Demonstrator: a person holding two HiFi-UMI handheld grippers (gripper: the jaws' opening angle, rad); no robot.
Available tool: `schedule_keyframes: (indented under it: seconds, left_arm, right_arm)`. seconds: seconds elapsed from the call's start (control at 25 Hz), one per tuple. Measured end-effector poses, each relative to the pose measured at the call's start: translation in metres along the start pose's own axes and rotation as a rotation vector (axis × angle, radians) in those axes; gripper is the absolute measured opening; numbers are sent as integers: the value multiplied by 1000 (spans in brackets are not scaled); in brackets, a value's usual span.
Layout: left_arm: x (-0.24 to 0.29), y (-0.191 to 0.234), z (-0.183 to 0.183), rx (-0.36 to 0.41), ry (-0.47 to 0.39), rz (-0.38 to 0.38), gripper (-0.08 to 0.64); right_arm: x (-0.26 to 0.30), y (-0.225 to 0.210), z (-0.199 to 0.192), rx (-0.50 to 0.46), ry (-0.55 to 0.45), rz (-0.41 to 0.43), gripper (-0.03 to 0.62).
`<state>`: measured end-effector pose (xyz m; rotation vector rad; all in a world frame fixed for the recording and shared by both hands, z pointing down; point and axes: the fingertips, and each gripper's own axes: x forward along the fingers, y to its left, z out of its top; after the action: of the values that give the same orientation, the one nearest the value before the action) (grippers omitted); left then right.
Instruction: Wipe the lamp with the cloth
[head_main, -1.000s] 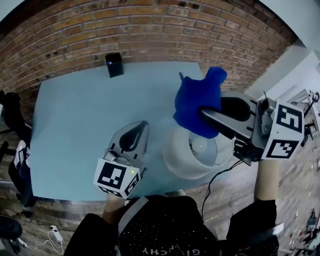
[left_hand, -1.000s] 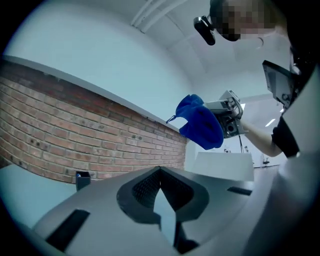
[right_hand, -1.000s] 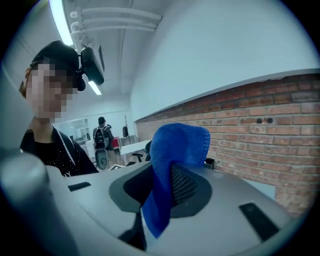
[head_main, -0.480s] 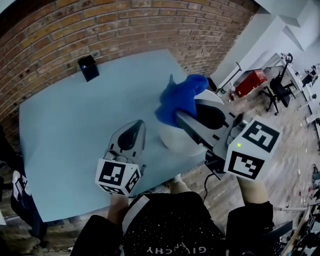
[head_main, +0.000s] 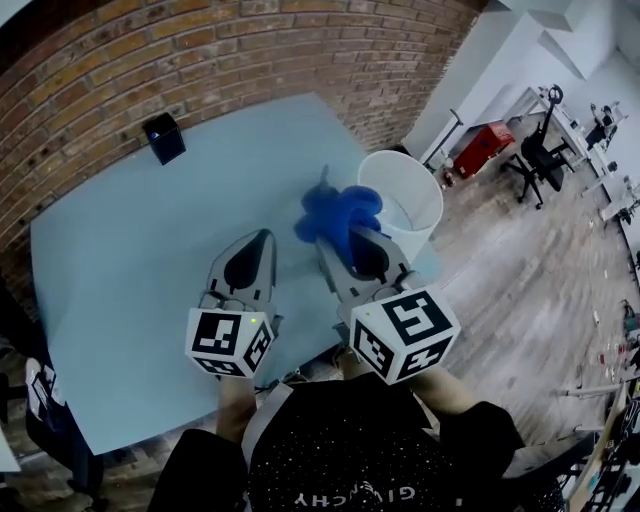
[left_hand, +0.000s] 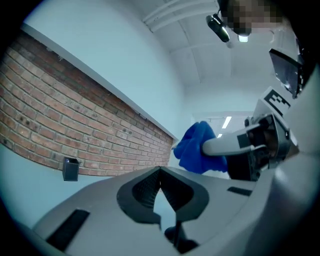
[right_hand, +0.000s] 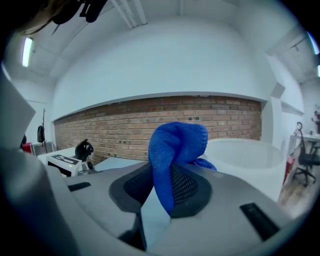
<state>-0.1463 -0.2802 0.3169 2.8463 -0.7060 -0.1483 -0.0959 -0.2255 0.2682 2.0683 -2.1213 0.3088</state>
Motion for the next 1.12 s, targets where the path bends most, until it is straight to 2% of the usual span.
schedule_keyframes:
  seconds: [0.12, 0.28, 0.4, 0.48, 0.6, 0.8, 0.92, 1.12]
  left_arm:
    - [-11, -1, -7, -1, 8, 9, 9]
    - [-22, 2, -19, -4, 31, 28, 9]
    - [-29, 11, -27, -17, 49, 50, 9]
    - [-32, 18, -32, -31, 56, 68, 9]
    - [-36, 22, -37, -52, 64, 88, 9]
    - [-33, 13, -35, -33, 75, 72, 9]
    - [-25, 2, -27, -10, 62, 49, 9]
    - [-8, -20, -13, 28, 32, 13, 9]
  right_arm:
    - [9, 2, -39, 84, 37, 7, 74]
    - [16, 7, -83, 93, 100, 36, 74]
    - [19, 14, -114, 163, 154, 89, 74]
    - [16, 24, -119, 134, 151, 151, 74]
    - [-3, 38, -99, 79, 95, 280, 74]
    - [-48, 26, -17, 64, -66, 430, 74]
    - [-70, 2, 25, 10, -128, 429, 74]
    - [-98, -49, 63, -82, -189, 343, 74]
